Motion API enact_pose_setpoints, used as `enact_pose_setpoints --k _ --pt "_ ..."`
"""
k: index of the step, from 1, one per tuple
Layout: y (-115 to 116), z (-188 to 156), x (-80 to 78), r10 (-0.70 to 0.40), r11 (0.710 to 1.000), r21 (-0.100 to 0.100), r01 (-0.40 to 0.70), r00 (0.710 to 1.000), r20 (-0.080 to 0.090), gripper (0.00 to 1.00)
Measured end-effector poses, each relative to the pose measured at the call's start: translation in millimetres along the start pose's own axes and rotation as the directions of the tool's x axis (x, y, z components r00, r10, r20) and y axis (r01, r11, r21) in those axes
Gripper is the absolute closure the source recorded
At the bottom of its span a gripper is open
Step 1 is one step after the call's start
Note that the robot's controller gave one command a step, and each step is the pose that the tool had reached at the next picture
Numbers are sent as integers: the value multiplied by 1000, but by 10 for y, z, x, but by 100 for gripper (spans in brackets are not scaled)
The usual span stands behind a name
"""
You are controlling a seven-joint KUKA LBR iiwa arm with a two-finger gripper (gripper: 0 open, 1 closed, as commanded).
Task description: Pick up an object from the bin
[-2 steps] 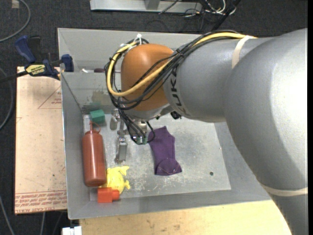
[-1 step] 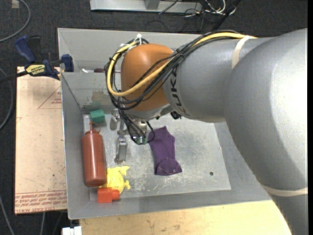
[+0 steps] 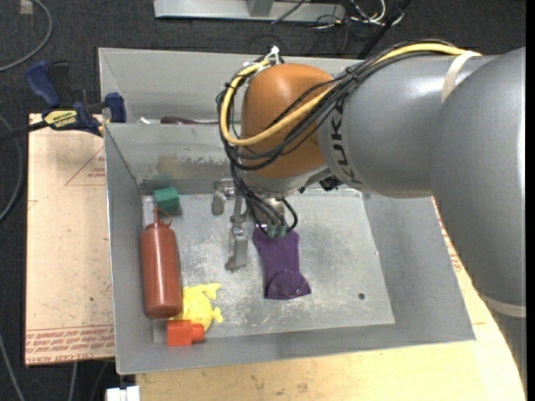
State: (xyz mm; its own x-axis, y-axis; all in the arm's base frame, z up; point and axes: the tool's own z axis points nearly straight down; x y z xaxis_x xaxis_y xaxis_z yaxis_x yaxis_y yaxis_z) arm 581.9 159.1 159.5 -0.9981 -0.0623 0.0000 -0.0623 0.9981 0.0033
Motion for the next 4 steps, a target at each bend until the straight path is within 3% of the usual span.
enact_pose_setpoints --k 1,2,3,4 --pt "-188 -373 -181 46 999 4 -46 999 3 0" --pt "-352 -380 54 48 999 -2 -48 999 8 0" --pt "-538 -49 152 51 999 3 -51 999 4 0" --pt "-1012 228 181 90 996 -3 -90 996 7 0"
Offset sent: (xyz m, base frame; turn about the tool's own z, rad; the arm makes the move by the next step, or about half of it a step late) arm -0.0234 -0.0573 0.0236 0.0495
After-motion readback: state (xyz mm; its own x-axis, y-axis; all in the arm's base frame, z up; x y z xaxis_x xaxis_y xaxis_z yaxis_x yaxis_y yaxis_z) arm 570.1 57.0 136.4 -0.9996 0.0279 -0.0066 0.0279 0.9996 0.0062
